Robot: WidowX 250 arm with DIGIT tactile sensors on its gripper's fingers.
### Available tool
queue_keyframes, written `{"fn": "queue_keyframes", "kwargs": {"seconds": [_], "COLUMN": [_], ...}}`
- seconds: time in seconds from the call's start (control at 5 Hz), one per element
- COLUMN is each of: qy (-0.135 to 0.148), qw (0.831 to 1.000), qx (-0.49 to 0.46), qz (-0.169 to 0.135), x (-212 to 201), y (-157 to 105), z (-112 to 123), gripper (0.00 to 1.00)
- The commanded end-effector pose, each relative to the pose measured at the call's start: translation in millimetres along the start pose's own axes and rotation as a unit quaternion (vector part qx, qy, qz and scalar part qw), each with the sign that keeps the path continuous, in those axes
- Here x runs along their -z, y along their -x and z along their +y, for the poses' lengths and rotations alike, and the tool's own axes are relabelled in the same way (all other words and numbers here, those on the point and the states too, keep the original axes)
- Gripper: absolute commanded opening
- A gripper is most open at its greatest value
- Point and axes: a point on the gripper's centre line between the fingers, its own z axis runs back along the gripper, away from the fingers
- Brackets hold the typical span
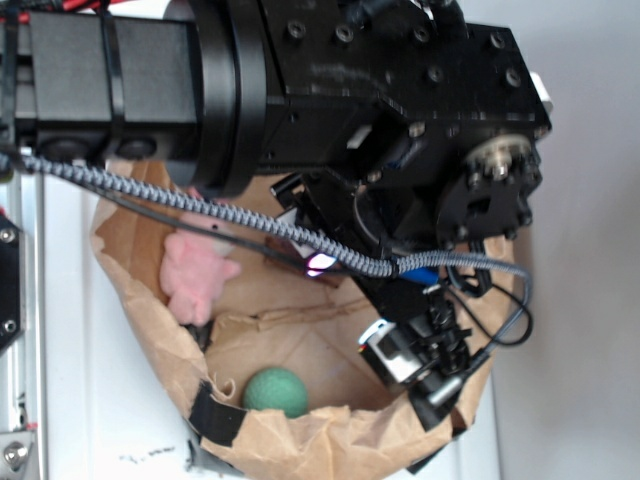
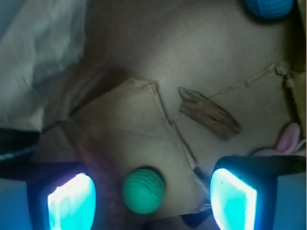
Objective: Grab the green ball.
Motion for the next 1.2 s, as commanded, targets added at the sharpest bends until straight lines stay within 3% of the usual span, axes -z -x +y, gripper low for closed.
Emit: {"fn": "queue_keyframes", "kwargs": {"seconds": [0.0, 0.4, 0.8, 1.0], "qy": [0.016, -0.020, -0.059, -0.053], "qw": [0.998, 0.994, 0.993, 0.991], "qx": [-0.055, -0.103, -0.105, -0.124], "qz": [-0.031, 0.003, -0.005, -0.004], "x": [0, 20, 48, 54], "y": [3, 5, 30, 40], "z": [16, 22, 32, 27], "gripper": [1.00, 1.00, 1.00, 1.00]}}
